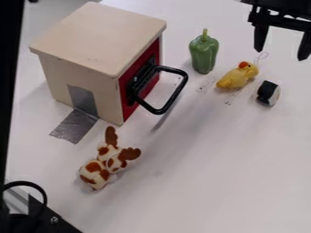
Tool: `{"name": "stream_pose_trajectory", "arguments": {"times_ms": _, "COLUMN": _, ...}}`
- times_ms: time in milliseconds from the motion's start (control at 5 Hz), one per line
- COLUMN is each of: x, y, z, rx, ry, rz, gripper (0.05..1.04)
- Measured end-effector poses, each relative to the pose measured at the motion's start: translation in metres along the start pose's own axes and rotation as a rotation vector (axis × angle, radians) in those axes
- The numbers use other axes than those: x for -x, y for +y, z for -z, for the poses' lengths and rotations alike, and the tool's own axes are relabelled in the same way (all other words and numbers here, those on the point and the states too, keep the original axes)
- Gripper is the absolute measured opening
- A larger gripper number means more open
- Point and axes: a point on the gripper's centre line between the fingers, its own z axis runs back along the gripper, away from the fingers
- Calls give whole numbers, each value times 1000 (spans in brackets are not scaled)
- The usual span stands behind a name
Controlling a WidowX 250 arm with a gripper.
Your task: Lift a toy from the table and put it on the top of the drawer
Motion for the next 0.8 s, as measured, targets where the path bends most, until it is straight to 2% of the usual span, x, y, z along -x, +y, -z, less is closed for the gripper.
{"name": "stream_pose_trajectory", "arguments": {"times_ms": 200, "x": 6, "y": 2, "z": 18, "rx": -23, "ry": 45, "rz": 2, "gripper": 1000}}
{"name": "stream_pose_trajectory", "arguments": {"times_ms": 400, "x": 55, "y": 24, "z": 40, "rx": -46, "ry": 109, "rz": -4, "gripper": 1000}}
{"name": "stream_pose_trajectory", "arguments": {"times_ms": 600, "x": 97, "y": 40, "z": 15, "rx": 4, "ry": 47, "rz": 2, "gripper": 1000}}
{"name": "stream_pose_trajectory", "arguments": {"times_ms": 800, "x": 134, "y": 56, "z": 11, "rx": 10, "ry": 43, "rz": 37, "gripper": 1000}}
